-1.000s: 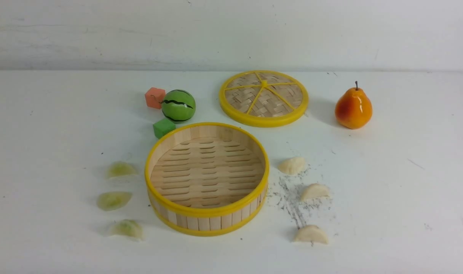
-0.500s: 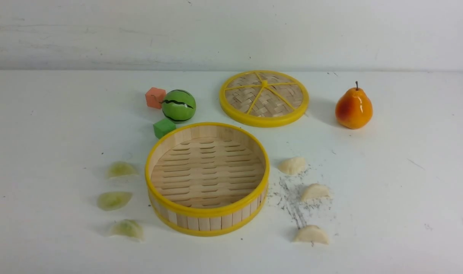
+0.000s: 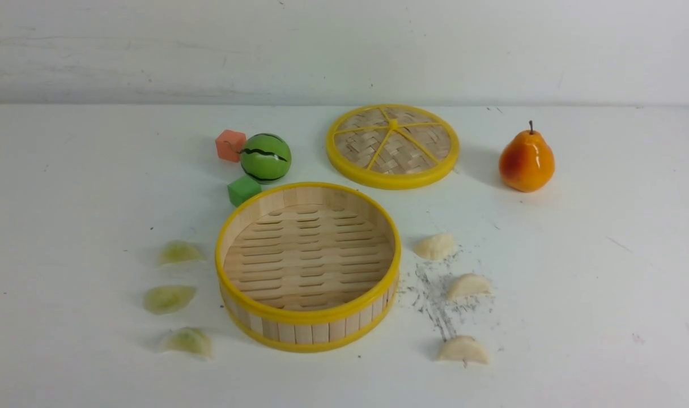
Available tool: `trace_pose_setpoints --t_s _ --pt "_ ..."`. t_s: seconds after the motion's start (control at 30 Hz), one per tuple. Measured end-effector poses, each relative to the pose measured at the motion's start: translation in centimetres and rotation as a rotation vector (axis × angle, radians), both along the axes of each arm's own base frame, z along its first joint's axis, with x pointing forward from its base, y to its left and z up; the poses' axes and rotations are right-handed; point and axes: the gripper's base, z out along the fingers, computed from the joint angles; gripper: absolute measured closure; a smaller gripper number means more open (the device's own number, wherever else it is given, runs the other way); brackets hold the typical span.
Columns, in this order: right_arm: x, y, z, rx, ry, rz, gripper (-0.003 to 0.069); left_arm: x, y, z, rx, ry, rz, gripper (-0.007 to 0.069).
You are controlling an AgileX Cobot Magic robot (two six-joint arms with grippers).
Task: Put the dumplings into the steamer on the white table.
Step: 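Reach for and grasp a dumpling on the table with the left gripper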
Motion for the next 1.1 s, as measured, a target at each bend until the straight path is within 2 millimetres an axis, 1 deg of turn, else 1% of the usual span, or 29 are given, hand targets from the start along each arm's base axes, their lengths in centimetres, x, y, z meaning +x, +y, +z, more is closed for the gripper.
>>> trace_pose_setpoints --t_s 0.03,0.07,0.1,0.13,0.17,0.2,0.23,0.27,0.33,0.37,0.4,0.43,0.47,0.53,0.57,0.6,0.63,0.67,0.7,0.73,0.77,0.8,0.9,0.93,1.0,1.1 --pt "-0.1 0.0 0.5 0.002 -0.004 -0.003 0.0559 -0.3 0.0 0.9 0.009 -0.027 -0.001 0.0586" --pt "-0.2 -0.1 1.3 0.003 0.004 -0.013 0.0581 -0.8 -0.1 2.3 0.030 -0.061 0.002 0.0586" --pt "-0.3 -0.2 1.7 0.005 -0.003 -0.014 0.0585 -0.9 -0.1 2.6 0.033 -0.071 0.003 0.0586" --pt "-0.6 -0.3 3.0 0.009 0.007 -0.028 0.0617 -1.6 -0.2 4.7 0.071 -0.108 0.013 0.0586" --pt "-0.6 -0.4 3.9 0.009 0.041 -0.042 0.0648 -2.0 -0.2 6.4 0.092 -0.108 0.023 0.0586" --pt "-0.7 -0.5 4.7 0.010 0.062 -0.052 0.0660 -1.9 -0.3 7.2 0.108 -0.090 0.029 0.0586" --pt "-0.5 -0.6 5.4 0.010 0.099 -0.064 0.0668 -1.6 -0.3 8.4 0.129 -0.051 0.039 0.0586" --pt "-0.2 -0.7 6.5 0.010 0.157 -0.082 0.0671 -1.3 -0.3 9.7 0.151 0.008 0.048 0.0586" --pt "0.7 -0.9 6.9 -0.004 0.292 -0.119 0.0669 0.3 -0.5 11.0 0.182 0.132 0.052 0.0586" --pt "1.3 -1.0 6.9 -0.014 0.362 -0.136 0.0669 1.2 -0.5 11.4 0.190 0.192 0.048 0.0586" --pt "2.6 -1.2 6.3 -0.042 0.518 -0.172 0.0667 3.1 -0.7 11.5 0.181 0.304 0.030 0.0586" --pt "2.6 -1.2 6.3 -0.042 0.518 -0.172 0.0667 3.4 -0.7 11.5 0.180 0.321 0.027 0.0586" --pt "3.8 -1.3 5.3 -0.061 0.665 -0.196 0.0667 5.4 -0.9 11.0 0.143 0.454 -0.004 0.0586" --pt "5.1 -1.4 3.6 -0.074 0.864 -0.218 0.0667 7.7 -1.3 10.2 0.042 0.660 -0.065 0.0586" --pt "5.7 -1.5 2.5 -0.074 0.991 -0.226 0.0667 9.0 -1.6 9.9 -0.016 0.774 -0.098 0.0586" --pt "6.1 -1.5 1.8 -0.070 1.069 -0.227 0.0667 9.8 -1.8 9.1 -0.033 0.883 -0.114 0.0586" --pt "6.4 -1.5 1.0 -0.066 1.160 -0.225 0.0667 10.8 -2.1 8.5 -0.047 0.992 -0.135 0.0586" --pt "6.5 -1.5 0.7 -0.064 1.193 -0.223 0.0667 11.1 -2.2 8.4 -0.047 1.028 -0.143 0.0586" --pt "7.0 -1.3 -0.3 -0.056 1.307 -0.209 0.0667 12.1 -2.6 7.7 -0.030 1.146 -0.171 0.0586" --pt "7.3 -1.2 -0.8 -0.058 1.370 -0.198 0.0667 13.1 -3.0 6.9 0.017 1.253 -0.202 0.0586" --pt "7.5 -1.1 -1.2 -0.065 1.415 -0.188 0.0667 13.7 -3.4 6.3 0.055 1.318 -0.228 0.0585" --pt "7.8 -0.9 -1.6 -0.086 1.455 -0.170 0.0667 14.6 -3.9 5.3 0.132 1.420 -0.283 0.0584" --pt "8.6 -0.4 -2.2 -0.094 1.501 -0.122 0.0666 15.8 -4.9 3.5 0.205 1.564 -0.416 0.0580" --pt "9.0 -0.1 -2.3 -0.079 1.502 -0.089 0.0666 16.4 -5.5 2.7 0.197 1.626 -0.487 0.0578" --pt "9.5 0.2 -2.4 -0.075 1.489 -0.050 0.0664 17.3 -6.3 1.7 0.157 1.704 -0.588 0.0575" --pt "10.0 0.6 -2.4 -0.091 1.472 -0.005 0.0663 18.6 -7.2 0.2 0.172 1.769 -0.620 0.0575"
